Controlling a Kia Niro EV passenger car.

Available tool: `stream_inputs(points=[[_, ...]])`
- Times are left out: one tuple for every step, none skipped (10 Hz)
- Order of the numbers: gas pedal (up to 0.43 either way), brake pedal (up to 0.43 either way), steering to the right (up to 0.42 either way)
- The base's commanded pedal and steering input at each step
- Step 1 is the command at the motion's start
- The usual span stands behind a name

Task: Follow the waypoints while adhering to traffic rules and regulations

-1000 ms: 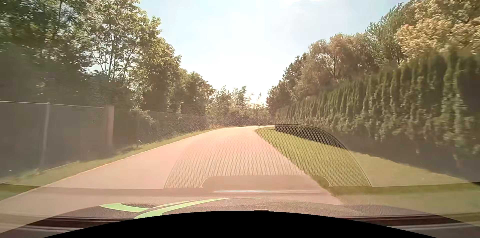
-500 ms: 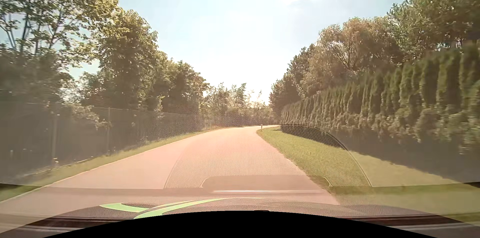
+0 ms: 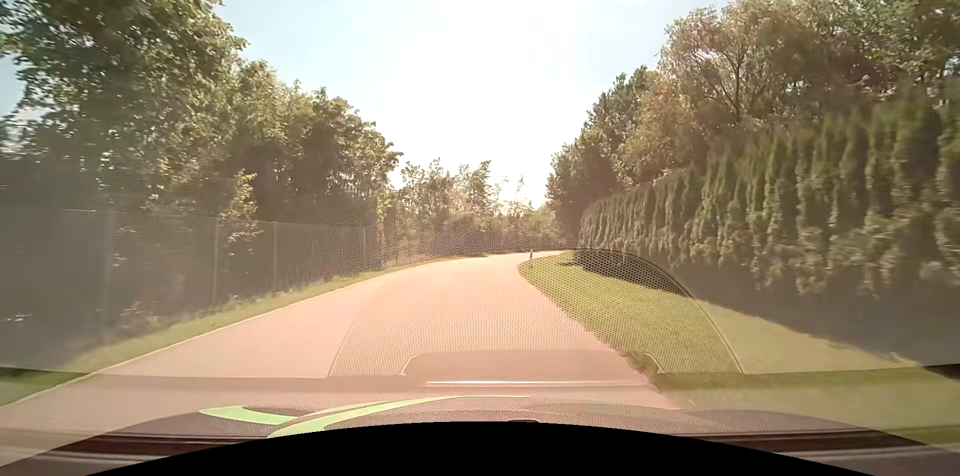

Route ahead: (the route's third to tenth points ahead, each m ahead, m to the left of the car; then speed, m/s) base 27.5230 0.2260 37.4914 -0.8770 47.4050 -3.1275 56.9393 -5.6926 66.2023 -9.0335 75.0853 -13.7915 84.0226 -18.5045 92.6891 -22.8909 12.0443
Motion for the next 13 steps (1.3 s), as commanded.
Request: stream_inputs(points=[[0.098,0.0,0.001],[0.098,0.0,0.001],[0.098,0.0,0.001],[0.098,0.0,0.002],[0.098,0.0,0.003],[0.098,0.0,0.004],[0.098,0.0,0.005],[0.098,0.0,0.003],[0.098,0.0,0.001],[0.098,0.0,0.0],[0.098,0.0,0.0],[0.098,0.0,0.0],[0.11,0.0,0.001]])
